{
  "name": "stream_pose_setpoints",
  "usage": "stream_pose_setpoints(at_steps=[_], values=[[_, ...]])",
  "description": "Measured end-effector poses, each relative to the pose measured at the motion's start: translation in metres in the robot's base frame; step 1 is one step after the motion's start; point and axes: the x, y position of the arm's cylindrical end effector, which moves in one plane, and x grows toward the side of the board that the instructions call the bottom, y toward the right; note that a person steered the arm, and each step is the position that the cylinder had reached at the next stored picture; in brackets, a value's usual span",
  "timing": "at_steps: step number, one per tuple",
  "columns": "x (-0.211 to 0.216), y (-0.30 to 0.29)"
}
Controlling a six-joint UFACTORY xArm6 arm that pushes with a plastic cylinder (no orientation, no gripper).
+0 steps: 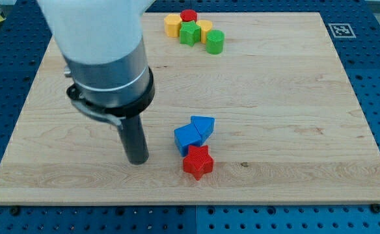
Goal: Slide the blue cube along with the blue triangle towards the center
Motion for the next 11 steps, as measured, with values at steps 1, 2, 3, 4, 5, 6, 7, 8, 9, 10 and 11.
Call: stream_pose_setpoints(at_steps=[1,2,3,4,5,6,7,8,9,10,11], values=[[-0.007,0.019],[-0.007,0.045],[-0.009,0.076],[-0.012,0.102],[-0.022,0.114],[-0.032,0.114],[-0.035,0.117],[-0.045,0.124],[-0.059,0.133],[-0.075,0.149],[-0.077,0.157]])
